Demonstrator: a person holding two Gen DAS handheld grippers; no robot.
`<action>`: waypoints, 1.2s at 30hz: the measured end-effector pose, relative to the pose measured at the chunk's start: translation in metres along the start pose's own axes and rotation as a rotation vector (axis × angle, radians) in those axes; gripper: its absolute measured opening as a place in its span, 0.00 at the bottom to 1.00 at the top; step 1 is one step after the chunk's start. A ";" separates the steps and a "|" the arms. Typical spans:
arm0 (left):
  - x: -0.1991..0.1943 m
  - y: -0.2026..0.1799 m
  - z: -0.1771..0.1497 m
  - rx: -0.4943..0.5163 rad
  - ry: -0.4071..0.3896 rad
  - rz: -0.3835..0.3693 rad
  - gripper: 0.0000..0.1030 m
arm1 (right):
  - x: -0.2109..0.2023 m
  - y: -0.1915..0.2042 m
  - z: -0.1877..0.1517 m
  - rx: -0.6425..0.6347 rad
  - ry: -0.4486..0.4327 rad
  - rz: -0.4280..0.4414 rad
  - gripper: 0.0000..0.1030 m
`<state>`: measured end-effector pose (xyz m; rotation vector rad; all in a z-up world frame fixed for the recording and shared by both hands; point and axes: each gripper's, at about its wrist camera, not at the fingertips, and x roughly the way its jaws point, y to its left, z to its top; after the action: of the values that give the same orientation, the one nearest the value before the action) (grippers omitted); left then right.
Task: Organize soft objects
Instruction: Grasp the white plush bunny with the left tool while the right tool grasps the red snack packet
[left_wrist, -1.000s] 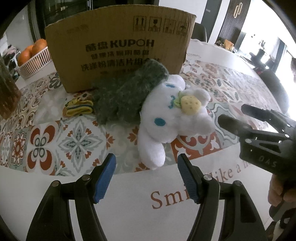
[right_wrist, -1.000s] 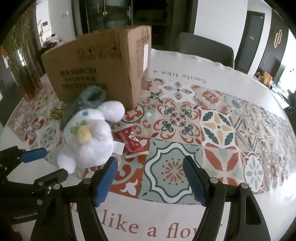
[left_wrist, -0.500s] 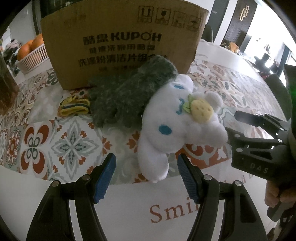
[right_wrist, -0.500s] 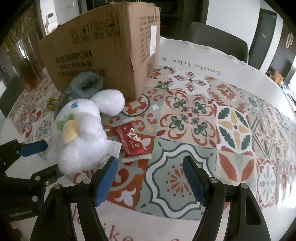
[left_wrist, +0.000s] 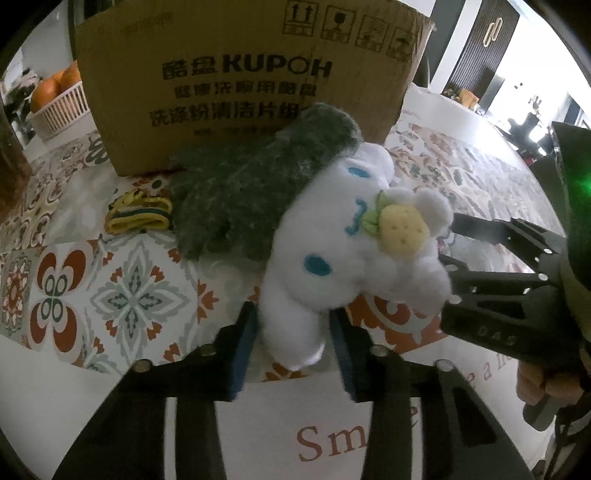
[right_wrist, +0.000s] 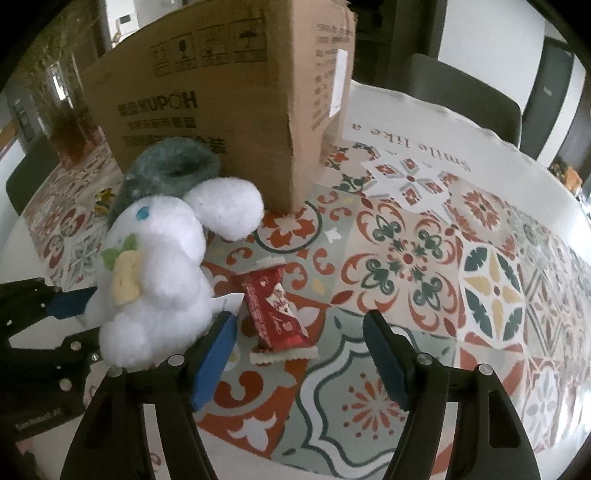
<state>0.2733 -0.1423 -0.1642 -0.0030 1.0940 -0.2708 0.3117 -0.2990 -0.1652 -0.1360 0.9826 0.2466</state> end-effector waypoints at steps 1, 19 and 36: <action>0.000 0.000 0.000 -0.001 -0.002 -0.001 0.32 | 0.001 0.001 0.000 -0.007 -0.006 -0.001 0.66; -0.013 0.007 -0.007 -0.004 -0.051 -0.038 0.20 | -0.010 0.004 -0.019 0.109 -0.064 0.019 0.27; -0.063 -0.003 -0.012 0.033 -0.192 -0.074 0.18 | -0.064 0.004 -0.037 0.265 -0.160 0.008 0.27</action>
<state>0.2352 -0.1300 -0.1144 -0.0390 0.8996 -0.3482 0.2467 -0.3128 -0.1317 0.1289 0.8479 0.1306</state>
